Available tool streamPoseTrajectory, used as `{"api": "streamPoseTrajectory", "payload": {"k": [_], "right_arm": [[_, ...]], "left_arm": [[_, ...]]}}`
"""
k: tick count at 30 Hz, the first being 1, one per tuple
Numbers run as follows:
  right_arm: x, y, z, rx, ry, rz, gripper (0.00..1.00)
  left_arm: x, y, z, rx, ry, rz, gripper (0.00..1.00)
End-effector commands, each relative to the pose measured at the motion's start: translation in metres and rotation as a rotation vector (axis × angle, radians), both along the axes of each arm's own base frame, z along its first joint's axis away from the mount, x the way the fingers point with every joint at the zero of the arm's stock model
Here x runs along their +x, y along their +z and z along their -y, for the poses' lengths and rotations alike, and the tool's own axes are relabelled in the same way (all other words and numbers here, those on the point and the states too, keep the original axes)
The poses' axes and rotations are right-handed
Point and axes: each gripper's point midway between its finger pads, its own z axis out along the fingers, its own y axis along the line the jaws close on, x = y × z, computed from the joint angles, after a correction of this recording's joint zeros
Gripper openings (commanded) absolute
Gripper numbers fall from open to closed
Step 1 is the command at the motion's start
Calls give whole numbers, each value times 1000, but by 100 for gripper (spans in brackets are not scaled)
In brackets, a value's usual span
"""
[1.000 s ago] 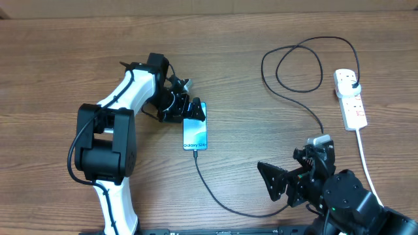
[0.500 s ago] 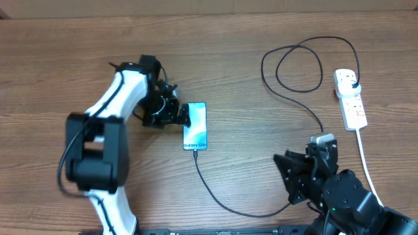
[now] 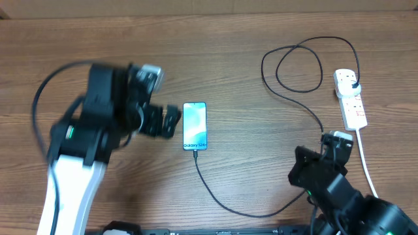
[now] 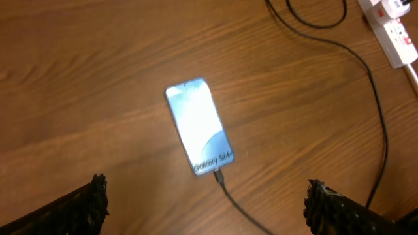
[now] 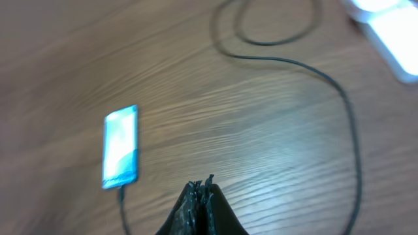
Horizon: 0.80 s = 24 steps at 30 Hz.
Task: Plug charger to phone and switch on socket
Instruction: 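Open the left gripper and lift it away from the phone, then move the right gripper over the white power strip's switch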
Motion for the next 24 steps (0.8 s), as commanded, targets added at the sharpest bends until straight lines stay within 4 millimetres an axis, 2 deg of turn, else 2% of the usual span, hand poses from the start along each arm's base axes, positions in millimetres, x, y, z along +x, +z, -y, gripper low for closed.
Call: {"api": "streamPoseTrajectory", "payload": {"k": [1, 4, 9, 12, 14, 17, 18, 19, 24], "right_arm": [[13, 5, 24, 48, -215, 9, 4], [22, 5, 43, 71, -331, -27, 4], [40, 11, 78, 42, -441, -72, 4], [52, 8, 110, 24, -540, -128, 4], [71, 3, 138, 41, -610, -157, 4], [99, -8, 168, 132, -681, -195, 4], [117, -15, 180, 182, -669, -227, 4], [127, -20, 188, 206, -665, -248, 4], [162, -61, 224, 284, -703, -401, 4]], "left_arm": [[-38, -8, -17, -25, 120, 0, 100], [-66, 4, -23, -62, 149, 62, 100], [-98, 34, -44, -60, 218, 231, 100], [-117, 44, -62, -64, 311, 305, 100], [-132, 46, -77, -48, 379, 337, 100], [-141, 43, -87, -19, 412, 347, 100], [-142, 41, -94, 10, 441, 346, 100], [-143, 40, -96, 19, 447, 340, 100], [-145, 37, -96, 24, 446, 328, 100]]}}
